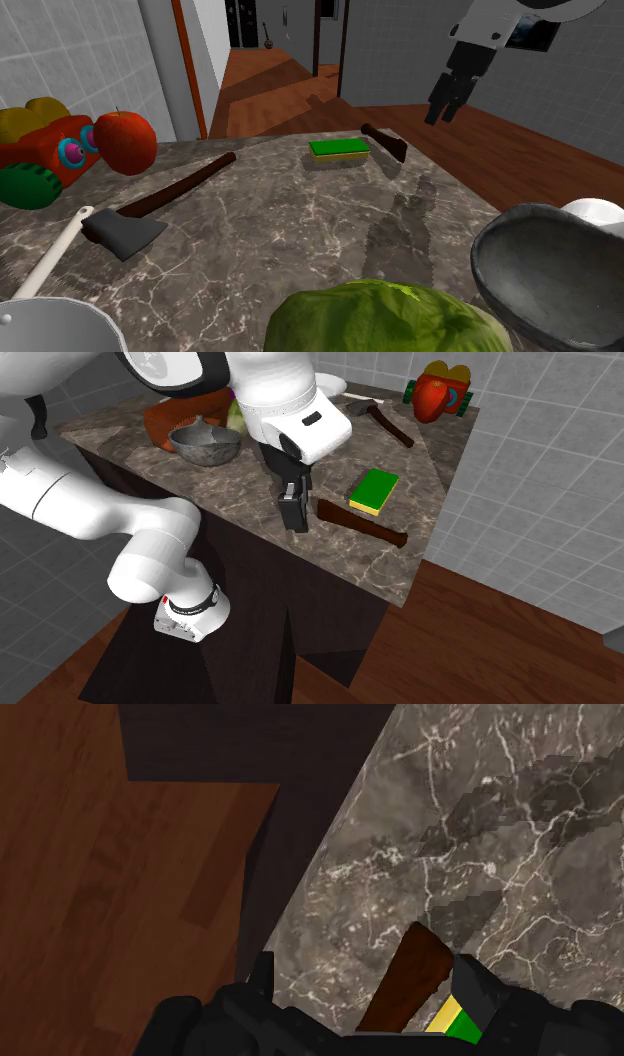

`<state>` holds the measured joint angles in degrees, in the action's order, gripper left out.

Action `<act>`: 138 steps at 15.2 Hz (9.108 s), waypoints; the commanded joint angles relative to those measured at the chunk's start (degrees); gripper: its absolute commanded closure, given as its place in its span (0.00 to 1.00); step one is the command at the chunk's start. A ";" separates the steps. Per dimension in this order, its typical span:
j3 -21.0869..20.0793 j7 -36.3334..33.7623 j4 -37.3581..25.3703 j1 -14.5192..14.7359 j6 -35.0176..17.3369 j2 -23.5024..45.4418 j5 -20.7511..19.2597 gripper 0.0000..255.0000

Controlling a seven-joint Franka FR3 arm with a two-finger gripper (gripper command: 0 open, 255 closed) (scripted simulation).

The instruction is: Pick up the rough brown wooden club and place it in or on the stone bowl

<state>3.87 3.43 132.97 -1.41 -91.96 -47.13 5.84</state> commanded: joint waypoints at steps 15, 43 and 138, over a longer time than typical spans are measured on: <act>-12.13 -24.86 -13.77 -3.80 -2.16 26.09 -2.33 0.00; -12.05 -24.92 -16.46 -3.83 0.49 26.13 -2.37 1.00; -31.12 -57.43 -19.87 5.06 35.75 -12.49 24.59 0.00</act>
<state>-27.29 -53.96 113.51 3.73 -56.35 -59.90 30.52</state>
